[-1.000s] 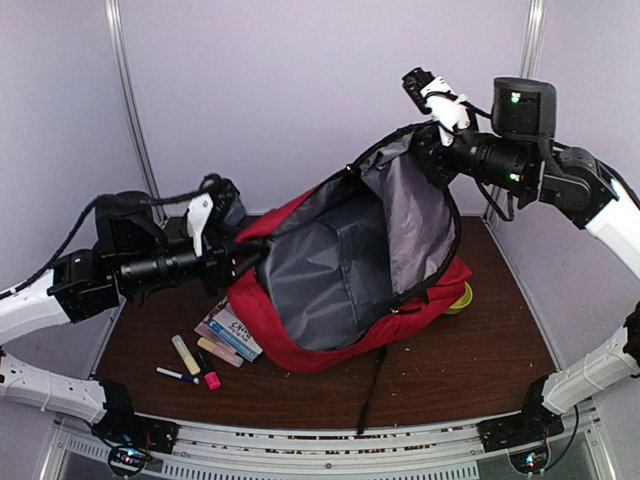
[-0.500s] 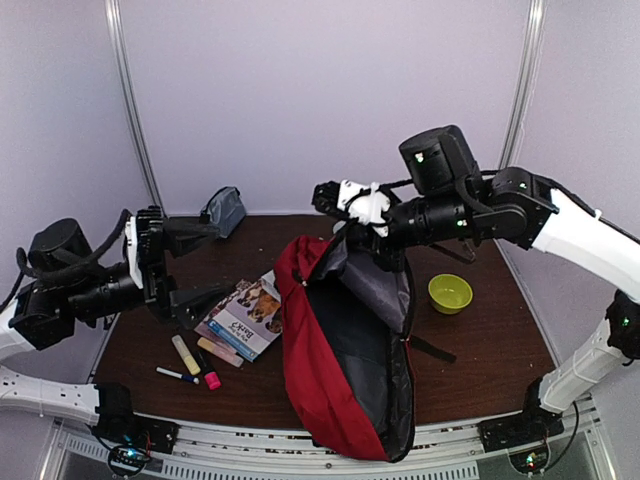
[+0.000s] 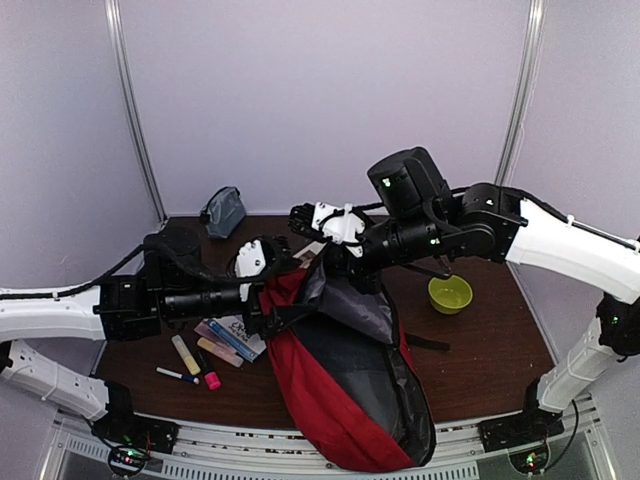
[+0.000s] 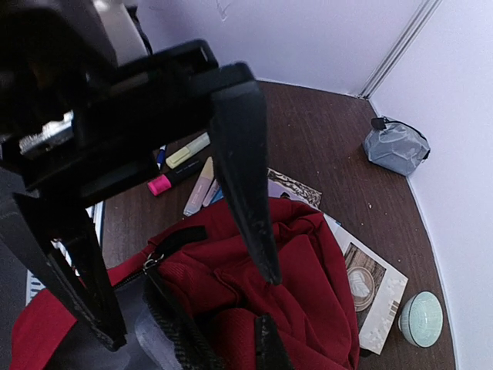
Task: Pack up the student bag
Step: Pass from the right arm to the left
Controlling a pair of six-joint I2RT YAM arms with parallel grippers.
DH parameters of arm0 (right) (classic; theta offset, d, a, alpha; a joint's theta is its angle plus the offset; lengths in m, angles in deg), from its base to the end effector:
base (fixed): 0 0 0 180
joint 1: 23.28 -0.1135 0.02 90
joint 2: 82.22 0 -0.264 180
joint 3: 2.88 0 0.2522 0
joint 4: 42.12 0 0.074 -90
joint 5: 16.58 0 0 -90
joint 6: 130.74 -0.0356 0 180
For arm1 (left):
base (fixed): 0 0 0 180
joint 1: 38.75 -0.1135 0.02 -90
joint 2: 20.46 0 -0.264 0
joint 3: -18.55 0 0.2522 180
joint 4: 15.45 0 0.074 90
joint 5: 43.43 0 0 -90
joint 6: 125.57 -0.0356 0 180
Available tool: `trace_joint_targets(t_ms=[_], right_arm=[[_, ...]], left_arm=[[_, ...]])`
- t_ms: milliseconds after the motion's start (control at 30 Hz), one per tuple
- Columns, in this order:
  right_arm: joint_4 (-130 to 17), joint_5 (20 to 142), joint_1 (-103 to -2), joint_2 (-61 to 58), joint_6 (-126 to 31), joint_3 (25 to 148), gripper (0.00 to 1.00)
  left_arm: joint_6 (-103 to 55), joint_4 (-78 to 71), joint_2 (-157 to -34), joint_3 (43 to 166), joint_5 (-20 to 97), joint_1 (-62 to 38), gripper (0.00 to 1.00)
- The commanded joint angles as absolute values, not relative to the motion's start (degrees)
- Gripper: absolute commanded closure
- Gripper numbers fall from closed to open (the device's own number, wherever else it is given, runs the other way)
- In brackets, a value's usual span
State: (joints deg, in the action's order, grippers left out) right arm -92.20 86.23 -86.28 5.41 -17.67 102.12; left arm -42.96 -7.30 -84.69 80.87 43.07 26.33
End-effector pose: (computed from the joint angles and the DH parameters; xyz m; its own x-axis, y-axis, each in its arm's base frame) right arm 0.1479 0.3076 0.3938 0.1479 -0.5513 -0.8211 -0.9734 0.0657 -0.2195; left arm 0.1097 -0.2414 0.3237 0.0467 0.2042 -0.9778 0.9323 0.3426 0.1161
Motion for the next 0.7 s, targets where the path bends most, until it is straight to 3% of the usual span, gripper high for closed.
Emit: trace_joint_targets(t_ms=[0, 133, 233, 267, 300, 467, 500, 667], right_arm=[[-86.27, 85.88, -86.52, 2.55, -21.25, 102.3, 1.0], [-86.47, 86.82, -86.55, 1.61, -22.51, 102.63, 1.0], [-85.97, 87.49, -86.21, 0.17, -22.93, 101.33, 1.0], [-85.8, 87.7, -85.92, -0.43, -23.27, 100.61, 0.96], [-85.55, 87.81, -85.31, -0.93, -24.08, 99.98, 0.86], [-78.8, 98.93, -75.5, -5.97, -34.51, 90.03, 0.09], [-76.63, 101.87, -73.44, -7.46, -36.85, 86.7, 0.01], [-67.35, 106.17, -70.29, -13.26, -41.99, 70.06, 0.0]], left_arm=[[-41.73, -15.16, -87.3, 80.24, 42.25, 26.29, 0.26], [-41.41, -17.62, -87.94, 78.38, 45.82, 26.28, 0.49], [-41.17, -24.56, -85.86, 74.09, 48.49, 26.29, 0.98], [-41.07, -25.79, -85.09, 73.27, 49.87, 26.29, 1.0], [-41.07, -26.36, -84.61, 72.79, 50.82, 26.29, 1.0], [-41.2, -26.96, -83.69, 70.79, 52.53, 26.29, 1.0], [-40.94, -27.45, -83.62, 70.09, 52.81, 26.29, 1.0], [-39.53, -29.35, -82.49, 67.21, 53.89, 26.28, 1.0]])
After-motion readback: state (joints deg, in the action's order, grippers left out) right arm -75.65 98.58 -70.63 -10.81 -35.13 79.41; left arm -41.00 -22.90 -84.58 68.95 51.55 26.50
